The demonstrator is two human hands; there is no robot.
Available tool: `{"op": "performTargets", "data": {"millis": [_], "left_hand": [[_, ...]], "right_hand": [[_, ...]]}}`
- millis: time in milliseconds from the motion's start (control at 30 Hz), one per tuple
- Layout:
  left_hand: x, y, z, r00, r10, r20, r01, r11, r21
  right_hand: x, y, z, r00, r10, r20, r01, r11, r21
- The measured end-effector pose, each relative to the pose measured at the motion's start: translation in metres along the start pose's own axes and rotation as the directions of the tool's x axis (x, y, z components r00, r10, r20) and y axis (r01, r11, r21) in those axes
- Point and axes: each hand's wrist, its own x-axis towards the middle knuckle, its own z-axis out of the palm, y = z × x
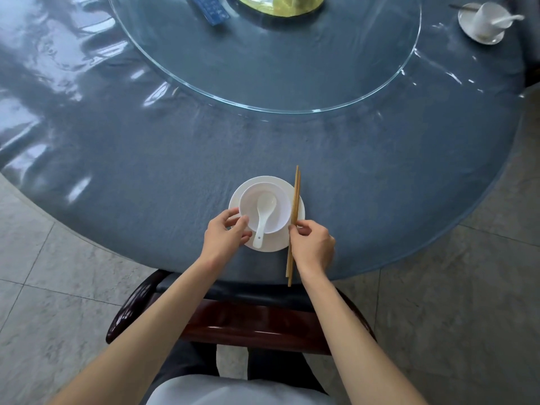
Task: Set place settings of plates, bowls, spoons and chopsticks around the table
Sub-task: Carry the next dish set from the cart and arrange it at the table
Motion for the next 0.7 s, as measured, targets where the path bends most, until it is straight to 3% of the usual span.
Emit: {"op": "performTargets", "data": {"millis": [700], "left_hand": [[-0.0011, 0.0038, -0.0008, 1.000, -0.019, 0.005, 0.020, 0.999, -0.037]], "right_hand": [[0.0012, -0.0050, 0.0023, 0.999, -0.028, 0.026, 0.027, 0.999, 0.046]]}}
